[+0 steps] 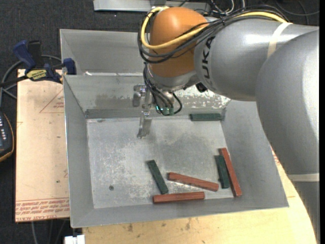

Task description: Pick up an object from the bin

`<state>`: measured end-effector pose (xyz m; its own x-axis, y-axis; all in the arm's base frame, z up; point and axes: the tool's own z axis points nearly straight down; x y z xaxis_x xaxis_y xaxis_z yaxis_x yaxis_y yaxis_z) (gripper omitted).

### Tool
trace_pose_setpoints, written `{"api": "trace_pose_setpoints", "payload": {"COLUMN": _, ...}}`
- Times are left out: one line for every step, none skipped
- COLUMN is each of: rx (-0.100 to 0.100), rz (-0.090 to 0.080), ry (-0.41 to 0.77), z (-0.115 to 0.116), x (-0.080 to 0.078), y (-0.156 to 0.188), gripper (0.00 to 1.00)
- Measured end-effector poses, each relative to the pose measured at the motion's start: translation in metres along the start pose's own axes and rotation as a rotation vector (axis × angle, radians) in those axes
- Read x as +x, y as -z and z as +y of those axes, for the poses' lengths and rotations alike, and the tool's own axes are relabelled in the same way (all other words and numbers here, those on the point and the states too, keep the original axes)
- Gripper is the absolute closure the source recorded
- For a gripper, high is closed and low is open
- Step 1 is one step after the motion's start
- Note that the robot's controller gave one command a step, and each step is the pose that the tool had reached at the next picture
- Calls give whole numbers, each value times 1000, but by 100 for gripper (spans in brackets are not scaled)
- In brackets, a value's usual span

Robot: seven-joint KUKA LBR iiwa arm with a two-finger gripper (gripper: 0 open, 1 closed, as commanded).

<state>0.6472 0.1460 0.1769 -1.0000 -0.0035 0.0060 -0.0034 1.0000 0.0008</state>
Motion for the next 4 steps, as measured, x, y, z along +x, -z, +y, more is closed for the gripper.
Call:
{"api": "trace_pose_setpoints", "payload": {"rx": 0, "rz": -4, "ry": 365, "z": -47, "x": 76, "y": -108, "gripper": 0}}
{"api": "trace_pose_setpoints", "payload": {"rx": 3, "rz": -9, "ry": 219, "z": -105, "x": 141, "y": -77, "gripper": 0}}
{"api": "trace_pose_setpoints", "payload": {"rx": 1, "rz": -7, "ry": 7, "z": -161, "x": 149, "y": -64, "gripper": 0}}
{"api": "trace_pose_setpoints", "payload": {"rx": -1, "rz": -1, "ry": -15, "z": -126, "x": 154, "y": -110, "gripper": 0}}
